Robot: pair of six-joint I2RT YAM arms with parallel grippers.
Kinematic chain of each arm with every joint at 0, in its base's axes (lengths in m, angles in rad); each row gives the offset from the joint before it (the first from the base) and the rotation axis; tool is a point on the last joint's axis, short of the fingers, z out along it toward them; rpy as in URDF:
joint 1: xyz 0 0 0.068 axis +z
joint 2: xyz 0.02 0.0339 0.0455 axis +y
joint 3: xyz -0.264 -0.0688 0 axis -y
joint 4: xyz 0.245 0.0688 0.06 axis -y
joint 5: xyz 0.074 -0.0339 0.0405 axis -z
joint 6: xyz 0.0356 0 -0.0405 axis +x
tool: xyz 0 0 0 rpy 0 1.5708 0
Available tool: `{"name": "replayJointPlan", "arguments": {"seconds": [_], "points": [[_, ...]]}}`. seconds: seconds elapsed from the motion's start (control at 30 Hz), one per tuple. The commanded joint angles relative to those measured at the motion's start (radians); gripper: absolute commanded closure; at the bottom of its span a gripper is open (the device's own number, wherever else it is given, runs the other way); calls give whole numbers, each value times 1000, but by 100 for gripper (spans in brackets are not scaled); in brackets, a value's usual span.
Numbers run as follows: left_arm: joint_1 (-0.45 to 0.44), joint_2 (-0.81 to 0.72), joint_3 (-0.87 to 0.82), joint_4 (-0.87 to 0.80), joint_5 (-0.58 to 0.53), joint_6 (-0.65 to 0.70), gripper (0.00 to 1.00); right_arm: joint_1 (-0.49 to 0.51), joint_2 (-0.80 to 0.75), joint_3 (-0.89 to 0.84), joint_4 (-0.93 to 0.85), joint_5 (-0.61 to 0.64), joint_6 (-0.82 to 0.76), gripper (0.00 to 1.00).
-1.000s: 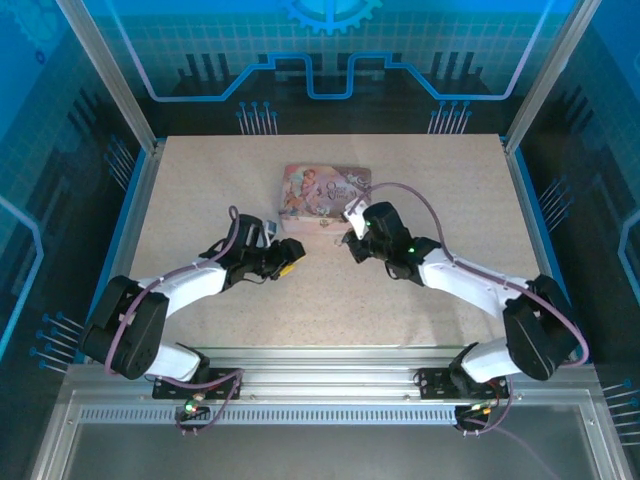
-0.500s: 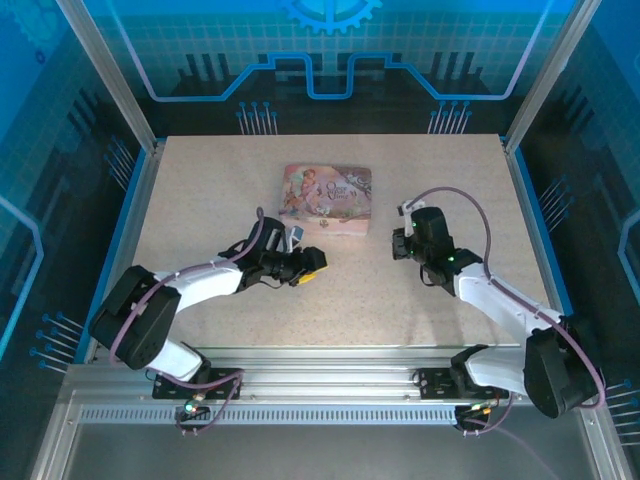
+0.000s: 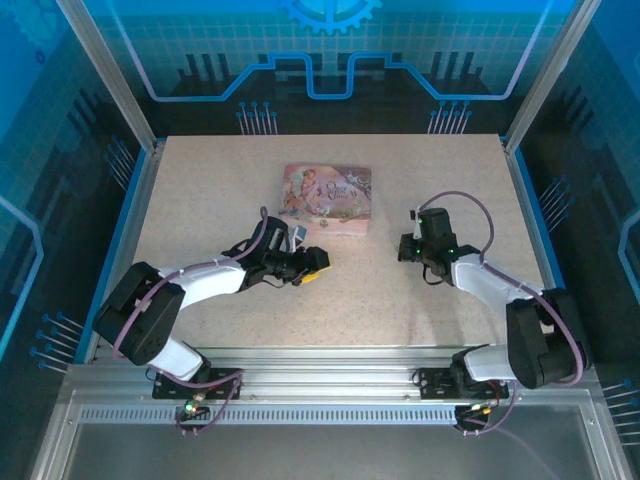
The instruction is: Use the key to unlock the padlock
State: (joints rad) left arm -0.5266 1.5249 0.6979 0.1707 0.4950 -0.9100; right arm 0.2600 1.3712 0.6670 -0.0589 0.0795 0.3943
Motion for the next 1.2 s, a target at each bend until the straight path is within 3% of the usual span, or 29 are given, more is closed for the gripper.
{"name": "replayJointPlan", "arguments": {"seconds": [0.0,0.17,0.23,0.33,0.43,0.77,0.87,1.1,1.13,1.17], "points": [[-7,6,14,21,18,1,41,-38,49,16,25,-39,57,100],[-7,-4,10,14,13,4,41,-78,65,4,36,-28,98,98],[-7,-9,8,10,8,7,41,-89,60,2,29,-18,105,90],[-7,-18,3,6,-4,13,40,-104,41,5,1,-6,110,71],[-4,-31,5,-6,-14,25,39,-113,-7,2,-34,7,107,64],[41,-103,5,-85,-50,88,36,-116,-206,-13,-168,16,79,46],[61,-135,4,-111,-60,110,35,-109,-262,-25,-201,6,69,44],[99,-218,50,-268,-141,224,32,-90,-389,-49,-302,30,88,34],[103,-229,57,-291,-156,238,31,-86,-399,-48,-315,32,89,2],[108,-240,62,-310,-167,251,30,-81,-408,-47,-330,38,89,0]]}}
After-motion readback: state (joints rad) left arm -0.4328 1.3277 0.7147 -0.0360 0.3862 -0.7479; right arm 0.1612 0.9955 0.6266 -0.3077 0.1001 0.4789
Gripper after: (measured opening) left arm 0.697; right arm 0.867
